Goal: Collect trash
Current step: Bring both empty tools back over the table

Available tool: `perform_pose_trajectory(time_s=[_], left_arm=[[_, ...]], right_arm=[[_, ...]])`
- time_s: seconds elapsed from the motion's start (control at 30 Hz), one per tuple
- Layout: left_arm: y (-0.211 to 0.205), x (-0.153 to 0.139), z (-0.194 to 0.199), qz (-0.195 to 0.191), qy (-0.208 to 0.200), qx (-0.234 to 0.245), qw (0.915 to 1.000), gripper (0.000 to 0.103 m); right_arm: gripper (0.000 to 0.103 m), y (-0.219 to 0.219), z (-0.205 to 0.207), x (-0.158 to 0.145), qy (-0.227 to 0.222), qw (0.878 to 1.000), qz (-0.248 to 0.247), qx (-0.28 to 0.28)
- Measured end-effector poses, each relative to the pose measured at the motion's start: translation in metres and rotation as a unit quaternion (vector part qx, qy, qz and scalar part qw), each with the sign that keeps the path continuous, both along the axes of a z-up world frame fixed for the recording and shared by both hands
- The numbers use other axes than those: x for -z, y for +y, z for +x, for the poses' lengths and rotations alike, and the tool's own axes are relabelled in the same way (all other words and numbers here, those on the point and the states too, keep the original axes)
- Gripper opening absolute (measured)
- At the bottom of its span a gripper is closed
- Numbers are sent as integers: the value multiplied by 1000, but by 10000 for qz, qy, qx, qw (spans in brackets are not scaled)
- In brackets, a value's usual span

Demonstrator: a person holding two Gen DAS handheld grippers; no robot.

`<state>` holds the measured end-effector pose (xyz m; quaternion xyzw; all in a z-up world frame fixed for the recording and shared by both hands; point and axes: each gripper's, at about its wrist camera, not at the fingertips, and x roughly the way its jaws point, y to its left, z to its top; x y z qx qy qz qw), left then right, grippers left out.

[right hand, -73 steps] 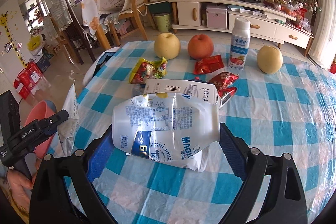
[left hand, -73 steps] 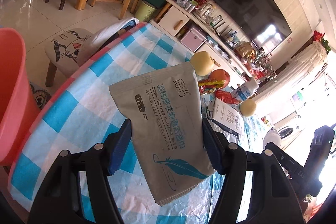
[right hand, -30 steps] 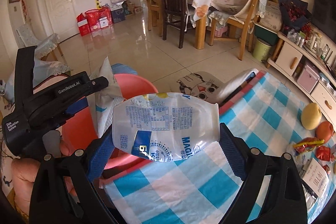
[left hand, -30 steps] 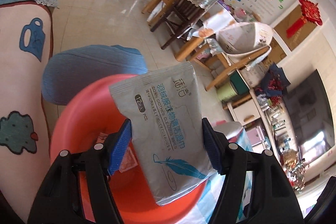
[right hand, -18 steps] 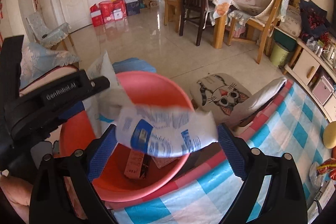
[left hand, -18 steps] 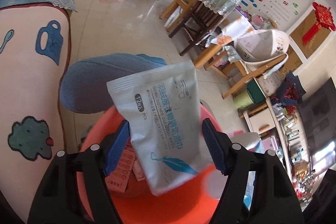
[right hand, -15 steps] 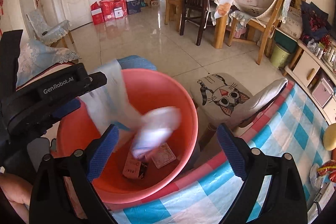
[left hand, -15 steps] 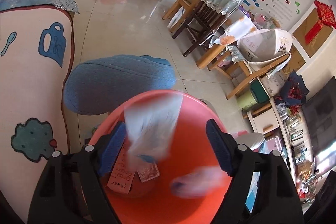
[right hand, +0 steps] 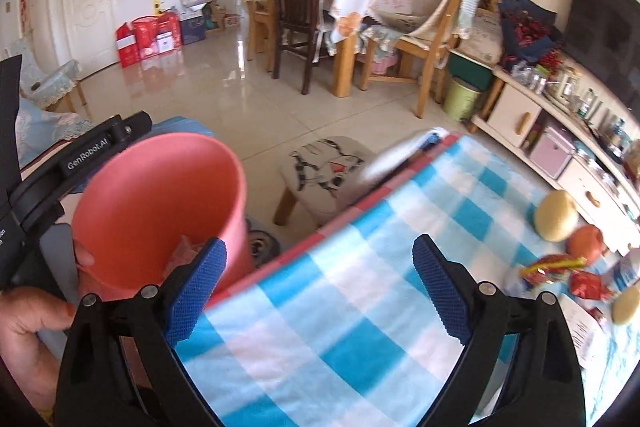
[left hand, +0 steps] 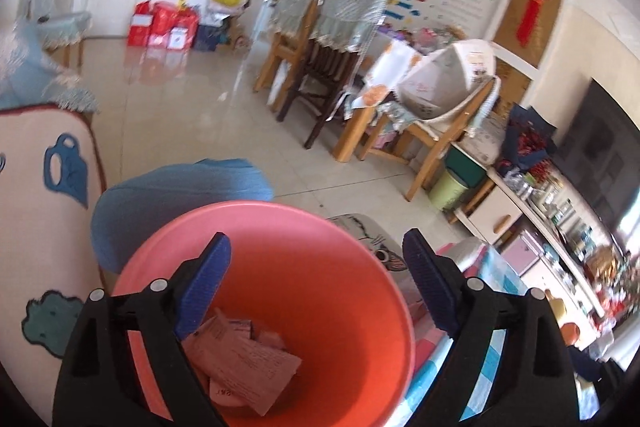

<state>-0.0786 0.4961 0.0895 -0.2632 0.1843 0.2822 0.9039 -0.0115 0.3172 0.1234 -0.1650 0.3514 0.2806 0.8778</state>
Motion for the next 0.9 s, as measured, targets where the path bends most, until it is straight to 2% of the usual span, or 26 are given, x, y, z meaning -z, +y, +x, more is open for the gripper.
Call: perform_pose_trajectory(time_s=[0.23, 0.3, 0.5, 0.63, 0.9], left_arm=[[-52, -17, 10, 711, -274, 801, 9939, 92], [-67, -19, 13, 853, -211, 1149, 9895, 92], [-107, -24, 22, 1400, 33, 1569, 9776, 92], [-130, -24, 28, 1547, 222, 1889, 9695, 92], [-158, -20, 37, 1521, 367, 2675, 9508, 92]], right_arm=[[93, -58, -7, -15, -266, 9983, -56, 513], [93, -71, -10, -18, -344, 9974, -37, 627], [93, -106, -16, -28, -493, 9944, 46, 937], [93, -126, -20, -30, -591, 9919, 43, 1120], [93, -178, -19, -32, -624, 9855, 222, 1561]])
